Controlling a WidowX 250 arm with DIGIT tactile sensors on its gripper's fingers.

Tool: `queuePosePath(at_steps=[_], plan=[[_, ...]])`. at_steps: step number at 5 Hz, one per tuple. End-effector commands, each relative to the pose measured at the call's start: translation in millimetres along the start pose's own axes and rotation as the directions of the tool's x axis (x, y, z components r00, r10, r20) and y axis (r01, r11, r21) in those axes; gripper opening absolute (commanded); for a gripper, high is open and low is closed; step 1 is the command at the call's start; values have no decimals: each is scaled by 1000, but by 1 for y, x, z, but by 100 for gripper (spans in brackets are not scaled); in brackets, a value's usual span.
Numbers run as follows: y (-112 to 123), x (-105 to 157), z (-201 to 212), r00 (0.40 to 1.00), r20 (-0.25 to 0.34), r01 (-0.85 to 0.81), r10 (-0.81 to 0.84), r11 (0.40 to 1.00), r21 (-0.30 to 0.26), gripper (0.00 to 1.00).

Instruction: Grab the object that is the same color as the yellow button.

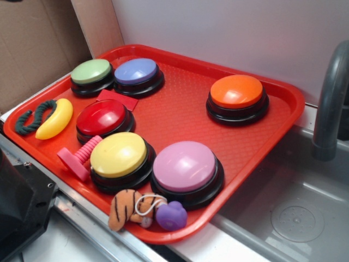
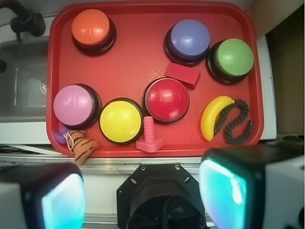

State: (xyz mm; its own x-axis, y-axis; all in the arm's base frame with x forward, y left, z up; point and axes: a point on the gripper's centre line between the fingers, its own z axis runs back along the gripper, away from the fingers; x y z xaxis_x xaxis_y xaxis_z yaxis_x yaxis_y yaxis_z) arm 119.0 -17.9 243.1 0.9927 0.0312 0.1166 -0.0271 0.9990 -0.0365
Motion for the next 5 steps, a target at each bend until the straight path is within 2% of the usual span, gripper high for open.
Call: queuePosePath(at_steps=[1,2,3,4,5], plan=[[0,0,0,1000,0,0,0,1000,0,100],[10,-3,-6,996,28,-89,88,996,29,100],[33,1,-27,971,62,-230,229,973,0,100],[52,3,-50,927,77,-370,368,929,17,100],[78,10,-76,847,86,-528,524,848,34,100]])
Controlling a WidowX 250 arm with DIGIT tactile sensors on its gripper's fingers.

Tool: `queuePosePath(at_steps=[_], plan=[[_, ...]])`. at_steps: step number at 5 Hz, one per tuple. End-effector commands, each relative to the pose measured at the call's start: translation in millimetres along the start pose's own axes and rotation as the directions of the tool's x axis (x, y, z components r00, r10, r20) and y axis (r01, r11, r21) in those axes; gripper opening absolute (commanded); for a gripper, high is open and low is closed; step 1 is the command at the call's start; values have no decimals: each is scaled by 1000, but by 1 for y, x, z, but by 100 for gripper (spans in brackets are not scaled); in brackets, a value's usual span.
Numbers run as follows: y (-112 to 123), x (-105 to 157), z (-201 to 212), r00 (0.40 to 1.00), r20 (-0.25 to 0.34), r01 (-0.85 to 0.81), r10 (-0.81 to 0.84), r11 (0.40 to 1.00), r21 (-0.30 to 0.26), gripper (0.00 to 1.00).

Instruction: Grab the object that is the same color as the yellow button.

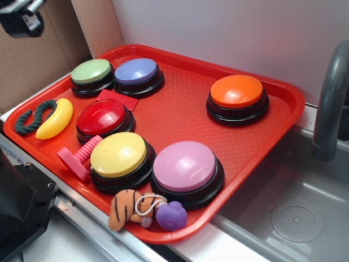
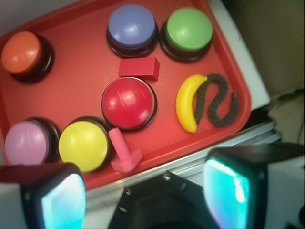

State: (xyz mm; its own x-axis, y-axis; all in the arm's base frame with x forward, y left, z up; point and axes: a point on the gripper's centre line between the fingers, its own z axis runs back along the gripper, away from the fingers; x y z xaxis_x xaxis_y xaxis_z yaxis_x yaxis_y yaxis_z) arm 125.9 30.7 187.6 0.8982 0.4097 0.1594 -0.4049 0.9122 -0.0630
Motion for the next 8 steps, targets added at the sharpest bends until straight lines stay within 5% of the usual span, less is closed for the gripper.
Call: queuePosePath(at_steps=[1,4,8], plan=[[43,29,-46,952,13,-305,305,952,18,100],[77,50,-120,839,143,-540,524,834,114,100],[82,49,-163,824,127,-567,552,806,171,100]])
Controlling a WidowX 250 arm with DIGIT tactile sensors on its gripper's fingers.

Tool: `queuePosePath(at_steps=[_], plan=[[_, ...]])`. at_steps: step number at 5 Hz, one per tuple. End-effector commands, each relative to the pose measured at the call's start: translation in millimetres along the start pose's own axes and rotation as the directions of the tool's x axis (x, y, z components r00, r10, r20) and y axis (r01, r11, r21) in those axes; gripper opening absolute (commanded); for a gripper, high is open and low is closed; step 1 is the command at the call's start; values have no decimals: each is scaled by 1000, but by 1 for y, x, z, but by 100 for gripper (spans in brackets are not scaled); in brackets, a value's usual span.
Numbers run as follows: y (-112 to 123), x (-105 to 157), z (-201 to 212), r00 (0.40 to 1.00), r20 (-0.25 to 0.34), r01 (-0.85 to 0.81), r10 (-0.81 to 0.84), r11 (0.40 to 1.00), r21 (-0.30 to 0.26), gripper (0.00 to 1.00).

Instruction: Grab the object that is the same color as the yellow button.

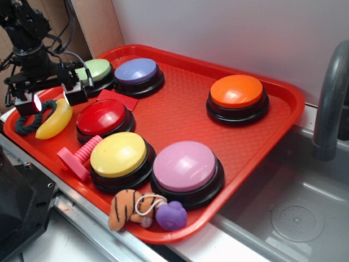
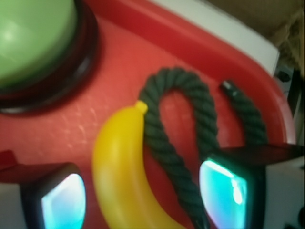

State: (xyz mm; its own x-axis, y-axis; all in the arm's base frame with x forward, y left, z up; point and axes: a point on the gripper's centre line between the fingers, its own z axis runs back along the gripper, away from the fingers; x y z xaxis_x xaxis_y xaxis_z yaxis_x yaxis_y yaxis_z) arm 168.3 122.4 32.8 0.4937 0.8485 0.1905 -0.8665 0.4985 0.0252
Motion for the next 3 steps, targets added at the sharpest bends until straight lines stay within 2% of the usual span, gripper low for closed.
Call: queuePosePath(at_steps=[1,2,3], plan=[[4,1,-13,1000,12,14,-14,1000,-6,100],[3,1,-16,1000,13,16,-16,1000,-2,10],[2,1,-15,1000,17,23,-23,1000,-10,0]])
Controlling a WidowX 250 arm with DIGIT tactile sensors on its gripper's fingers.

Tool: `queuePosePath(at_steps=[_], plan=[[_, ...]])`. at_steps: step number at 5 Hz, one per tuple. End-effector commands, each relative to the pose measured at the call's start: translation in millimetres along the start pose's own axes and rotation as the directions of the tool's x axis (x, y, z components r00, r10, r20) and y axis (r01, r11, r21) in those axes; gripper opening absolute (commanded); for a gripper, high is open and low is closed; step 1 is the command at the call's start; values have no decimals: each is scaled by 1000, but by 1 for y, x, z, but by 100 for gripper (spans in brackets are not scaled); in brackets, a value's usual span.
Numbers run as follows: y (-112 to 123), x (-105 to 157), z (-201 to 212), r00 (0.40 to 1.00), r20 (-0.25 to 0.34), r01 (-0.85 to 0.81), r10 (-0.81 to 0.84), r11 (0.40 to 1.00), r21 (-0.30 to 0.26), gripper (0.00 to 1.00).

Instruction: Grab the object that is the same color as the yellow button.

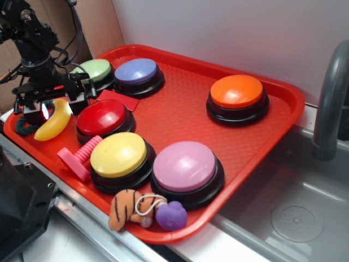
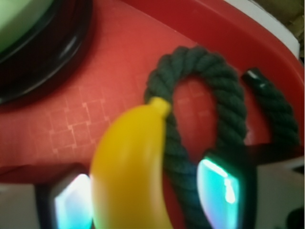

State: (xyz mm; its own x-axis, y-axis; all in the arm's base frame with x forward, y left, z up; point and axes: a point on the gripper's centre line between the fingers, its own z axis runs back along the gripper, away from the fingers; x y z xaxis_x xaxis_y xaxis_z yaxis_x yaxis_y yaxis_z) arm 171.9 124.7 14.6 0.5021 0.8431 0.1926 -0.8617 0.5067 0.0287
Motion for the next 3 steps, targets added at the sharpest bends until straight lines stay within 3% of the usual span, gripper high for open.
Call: queuePosePath(at_steps=[1,3], plan=[[5,2,10,999,33,6,-5,1000,-17,0],[-7,8,62,991,47,128,-126,991,-44,0]])
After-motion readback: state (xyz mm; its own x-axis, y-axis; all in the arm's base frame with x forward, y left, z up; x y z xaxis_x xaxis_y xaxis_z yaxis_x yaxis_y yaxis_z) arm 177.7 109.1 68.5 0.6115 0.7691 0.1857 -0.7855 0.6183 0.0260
